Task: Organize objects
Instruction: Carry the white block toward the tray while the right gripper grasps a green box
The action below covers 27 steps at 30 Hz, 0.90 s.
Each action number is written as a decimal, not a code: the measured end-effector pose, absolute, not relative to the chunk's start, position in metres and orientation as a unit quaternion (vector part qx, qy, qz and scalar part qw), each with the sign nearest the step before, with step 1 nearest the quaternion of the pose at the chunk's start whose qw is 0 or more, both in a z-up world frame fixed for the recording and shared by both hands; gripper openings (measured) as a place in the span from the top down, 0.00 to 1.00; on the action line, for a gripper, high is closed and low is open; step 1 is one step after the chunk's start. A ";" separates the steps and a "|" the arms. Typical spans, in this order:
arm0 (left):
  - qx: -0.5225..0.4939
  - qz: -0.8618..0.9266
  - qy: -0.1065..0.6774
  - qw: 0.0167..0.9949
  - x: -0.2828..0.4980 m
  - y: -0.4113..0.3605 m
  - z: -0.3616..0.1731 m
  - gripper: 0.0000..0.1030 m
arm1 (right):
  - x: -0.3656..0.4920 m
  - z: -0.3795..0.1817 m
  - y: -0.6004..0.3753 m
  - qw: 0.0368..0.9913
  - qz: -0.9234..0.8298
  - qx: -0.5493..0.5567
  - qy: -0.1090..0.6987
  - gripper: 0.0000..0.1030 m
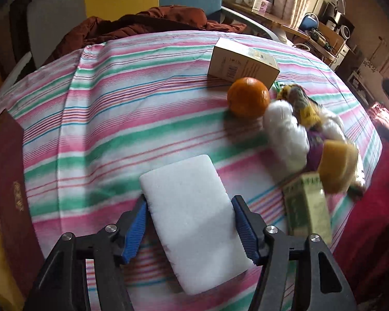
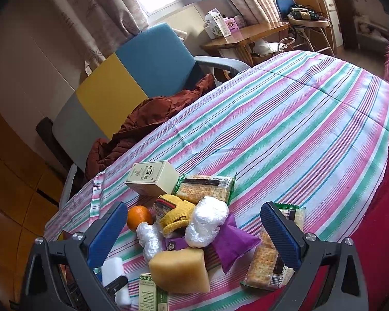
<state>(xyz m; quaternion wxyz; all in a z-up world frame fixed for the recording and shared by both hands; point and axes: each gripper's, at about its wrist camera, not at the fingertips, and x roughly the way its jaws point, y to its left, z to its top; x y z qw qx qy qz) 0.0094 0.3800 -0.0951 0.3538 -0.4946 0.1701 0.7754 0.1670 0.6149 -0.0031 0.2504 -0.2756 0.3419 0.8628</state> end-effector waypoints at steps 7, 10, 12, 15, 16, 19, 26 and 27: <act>-0.492 0.779 0.150 0.360 0.003 0.356 -0.096 0.37 | 0.149 -0.001 0.560 0.193 0.876 -0.353 0.266 0.00; -0.487 0.782 0.151 0.360 0.011 0.348 -0.094 0.36 | 0.140 -0.014 0.524 0.153 0.871 -0.399 0.242 0.00; -0.481 0.784 0.154 0.361 0.013 0.348 -0.093 0.36 | 0.135 -0.027 0.508 0.131 0.864 -0.421 0.244 0.05; -0.474 0.785 0.153 0.368 0.014 0.346 -0.093 0.36 | 0.125 -0.045 0.494 0.142 0.848 -0.453 0.237 0.21; -0.473 0.786 0.153 0.369 0.013 0.346 -0.093 0.36 | 0.121 -0.052 0.493 0.145 0.841 -0.464 0.236 0.28; -0.467 0.787 0.156 0.371 0.016 0.344 -0.092 0.36 | 0.110 -0.072 0.488 0.145 0.827 -0.496 0.220 0.44; -0.446 0.790 0.151 0.392 0.028 0.330 -0.074 0.41 | 0.115 -0.069 0.473 0.134 0.838 -0.499 0.177 0.71; -0.443 0.791 0.146 0.397 0.030 0.326 -0.069 0.41 | 0.116 -0.065 0.472 0.130 0.841 -0.495 0.177 0.71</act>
